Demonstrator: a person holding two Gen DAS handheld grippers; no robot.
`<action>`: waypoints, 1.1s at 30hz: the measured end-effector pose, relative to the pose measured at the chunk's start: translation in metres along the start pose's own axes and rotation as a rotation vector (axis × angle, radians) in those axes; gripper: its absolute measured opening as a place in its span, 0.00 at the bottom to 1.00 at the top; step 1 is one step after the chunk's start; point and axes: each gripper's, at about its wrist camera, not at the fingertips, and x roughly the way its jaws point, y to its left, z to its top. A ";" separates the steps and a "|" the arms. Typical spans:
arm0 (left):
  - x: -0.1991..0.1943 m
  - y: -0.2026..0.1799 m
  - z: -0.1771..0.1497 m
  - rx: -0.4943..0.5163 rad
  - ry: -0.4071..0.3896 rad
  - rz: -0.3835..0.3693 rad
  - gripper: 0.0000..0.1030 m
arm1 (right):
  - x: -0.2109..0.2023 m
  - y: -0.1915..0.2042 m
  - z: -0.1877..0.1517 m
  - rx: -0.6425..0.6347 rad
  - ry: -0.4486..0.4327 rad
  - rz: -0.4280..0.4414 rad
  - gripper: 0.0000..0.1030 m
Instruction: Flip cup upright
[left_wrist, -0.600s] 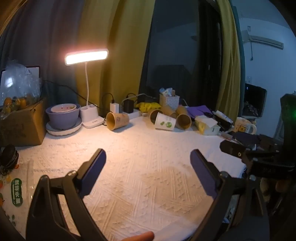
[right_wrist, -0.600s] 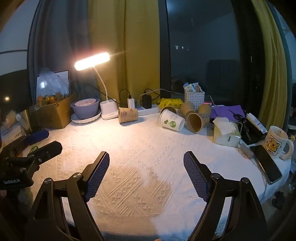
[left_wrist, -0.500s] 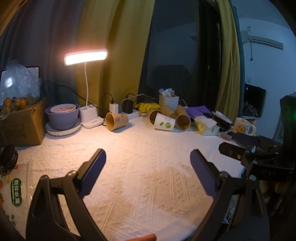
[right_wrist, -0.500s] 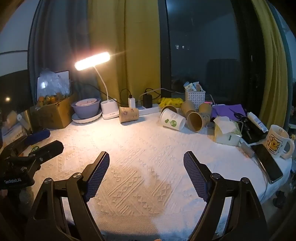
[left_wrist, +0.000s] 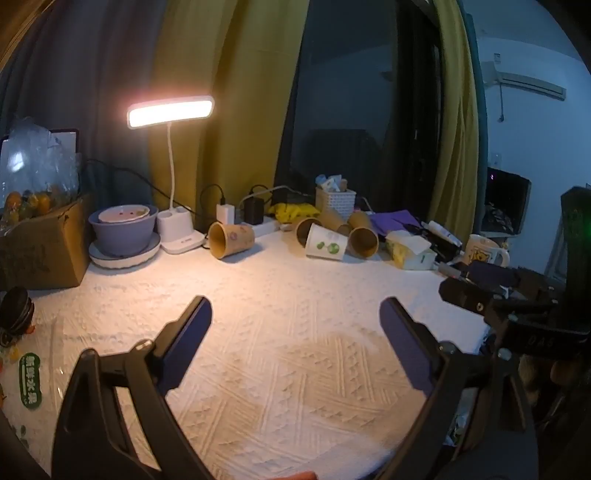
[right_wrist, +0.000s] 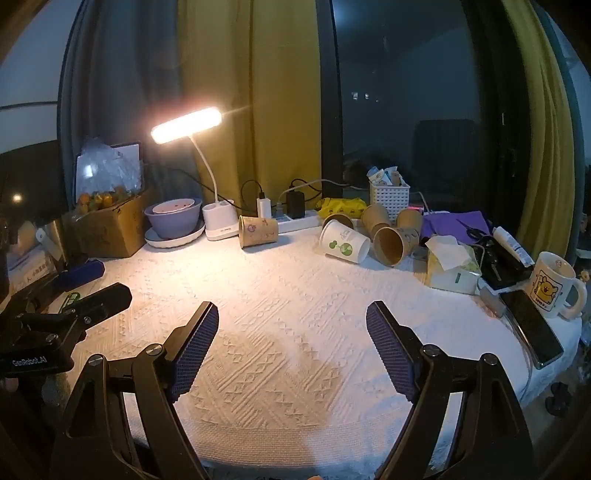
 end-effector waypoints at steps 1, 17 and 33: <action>0.000 -0.001 -0.001 0.002 -0.001 0.000 0.91 | 0.000 -0.001 0.001 0.001 0.000 -0.001 0.82; -0.002 -0.004 0.001 0.012 -0.008 -0.010 0.91 | -0.002 -0.004 0.005 0.008 -0.004 -0.013 0.82; -0.003 -0.004 0.007 0.007 -0.013 -0.024 0.91 | -0.003 -0.006 0.006 0.008 -0.005 -0.017 0.82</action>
